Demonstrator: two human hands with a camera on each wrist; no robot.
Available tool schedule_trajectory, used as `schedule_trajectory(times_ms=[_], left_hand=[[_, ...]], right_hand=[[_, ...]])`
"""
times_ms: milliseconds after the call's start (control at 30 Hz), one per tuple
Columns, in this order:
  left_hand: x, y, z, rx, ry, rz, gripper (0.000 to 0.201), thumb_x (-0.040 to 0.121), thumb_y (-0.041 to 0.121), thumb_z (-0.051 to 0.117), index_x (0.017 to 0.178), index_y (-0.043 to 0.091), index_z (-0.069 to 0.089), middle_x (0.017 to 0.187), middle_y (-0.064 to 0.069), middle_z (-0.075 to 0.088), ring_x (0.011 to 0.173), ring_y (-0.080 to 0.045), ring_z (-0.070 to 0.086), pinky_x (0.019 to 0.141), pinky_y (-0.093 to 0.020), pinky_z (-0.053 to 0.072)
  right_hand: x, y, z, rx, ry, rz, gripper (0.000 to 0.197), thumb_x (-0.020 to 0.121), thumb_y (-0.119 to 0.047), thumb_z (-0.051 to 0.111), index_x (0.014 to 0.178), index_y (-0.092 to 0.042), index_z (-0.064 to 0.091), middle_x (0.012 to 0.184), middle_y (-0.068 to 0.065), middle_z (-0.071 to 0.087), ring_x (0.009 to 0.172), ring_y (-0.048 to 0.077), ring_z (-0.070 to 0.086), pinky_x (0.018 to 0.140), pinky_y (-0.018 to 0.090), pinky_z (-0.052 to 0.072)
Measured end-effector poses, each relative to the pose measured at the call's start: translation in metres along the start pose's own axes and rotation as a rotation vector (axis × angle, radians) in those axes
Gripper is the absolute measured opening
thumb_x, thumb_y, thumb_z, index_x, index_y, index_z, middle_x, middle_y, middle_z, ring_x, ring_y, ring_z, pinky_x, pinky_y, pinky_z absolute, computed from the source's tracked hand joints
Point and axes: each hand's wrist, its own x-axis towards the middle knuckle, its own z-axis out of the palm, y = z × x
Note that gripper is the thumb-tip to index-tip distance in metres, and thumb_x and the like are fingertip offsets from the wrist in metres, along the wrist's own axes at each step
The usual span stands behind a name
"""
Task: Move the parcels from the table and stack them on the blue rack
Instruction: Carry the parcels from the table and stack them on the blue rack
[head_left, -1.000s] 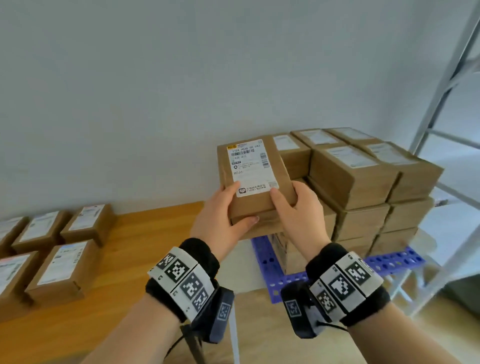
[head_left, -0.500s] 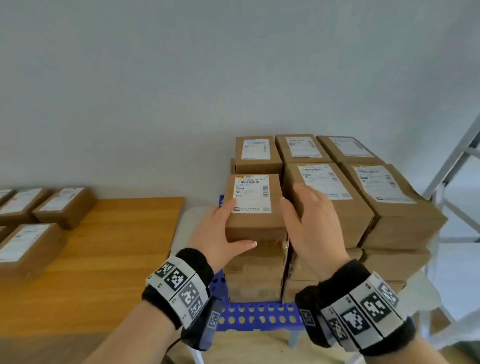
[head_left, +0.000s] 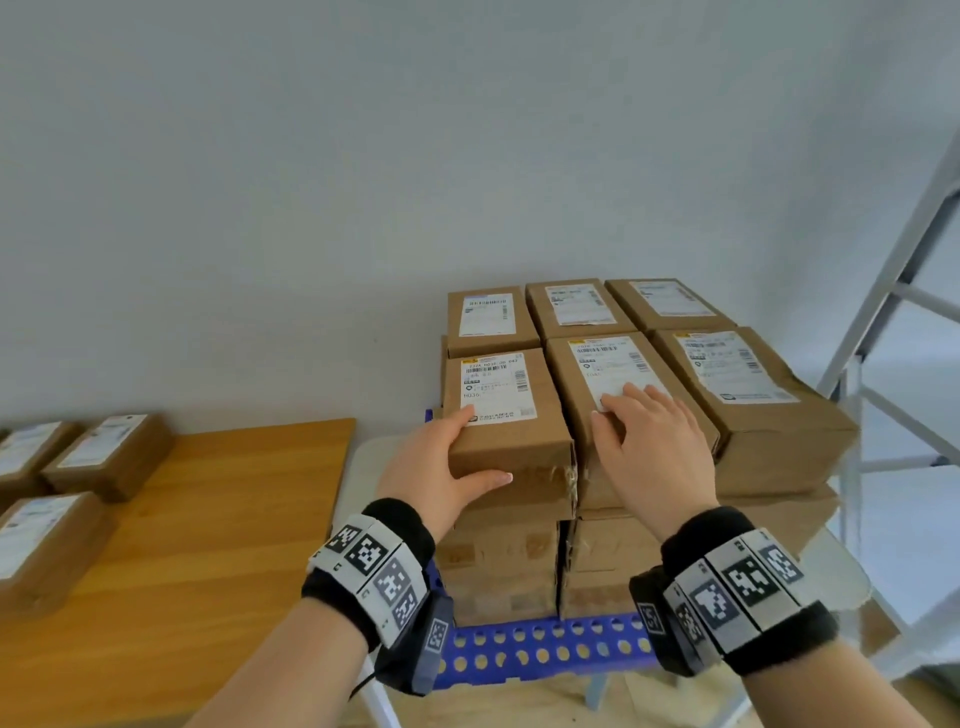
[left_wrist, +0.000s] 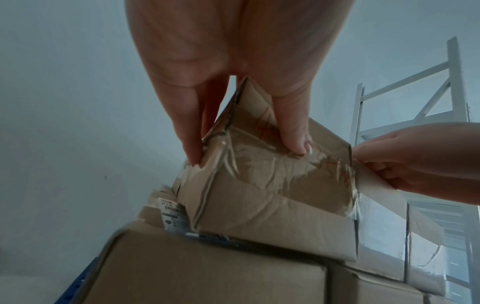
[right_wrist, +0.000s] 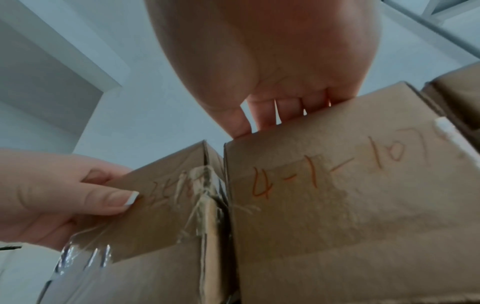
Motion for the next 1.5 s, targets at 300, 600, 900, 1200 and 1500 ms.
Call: schedule_trajectory(times_ms=[300,600,900,1200,1500], left_hand=[[0.005,-0.003,0.005,0.081,0.040,0.035,0.075,0.080,0.047,0.065,0.142,0.029,0.027,0.140,0.003,0.039,0.121,-0.012,0.043,0.095,-0.023,0.038],[0.008,-0.002,0.008,0.162,0.032,0.032,0.078,0.081,0.052,0.061,0.145,0.028,0.022,0.144,0.000,0.034,0.124,-0.016,0.043,0.096,-0.026,0.040],[0.006,0.021,0.009,0.316,0.089,0.167,0.072,0.088,0.055,0.047,0.147,0.025,0.020,0.156,-0.003,0.013,0.143,-0.020,0.009,0.117,-0.038,0.015],[0.016,0.049,0.025,0.457,0.012,0.290,0.059,0.096,0.049,0.033,0.147,0.024,0.020,0.155,0.006,0.020,0.144,-0.013,0.011,0.116,-0.038,0.002],[0.021,0.046,0.034,0.545,0.016,0.281,0.056,0.096,0.051,0.027,0.146,0.025,0.025,0.153,0.006,0.026,0.140,-0.009,0.021,0.117,-0.034,0.004]], right_hand=[[-0.003,-0.001,-0.004,-0.022,0.012,-0.020,0.035,0.095,-0.037,0.039,0.113,-0.020,0.064,0.110,-0.003,0.063,0.113,0.019,0.053,0.102,0.042,0.040],[-0.005,-0.003,-0.004,-0.016,0.047,-0.020,0.034,0.095,-0.036,0.042,0.115,-0.019,0.064,0.116,-0.002,0.063,0.119,0.021,0.050,0.107,0.040,0.035],[-0.003,0.003,-0.015,0.213,-0.009,0.049,0.038,0.097,-0.032,0.045,0.132,-0.018,0.053,0.144,0.002,0.040,0.137,0.020,0.028,0.110,0.033,0.023],[0.001,0.051,-0.028,0.035,-0.032,0.211,0.048,0.095,-0.051,0.035,0.137,-0.032,0.044,0.152,0.007,0.030,0.145,0.024,0.012,0.118,0.042,0.000],[0.000,0.057,-0.012,0.001,0.064,0.181,0.050,0.093,-0.054,0.034,0.135,-0.030,0.047,0.142,0.001,0.045,0.139,0.022,0.027,0.118,0.043,0.007]])
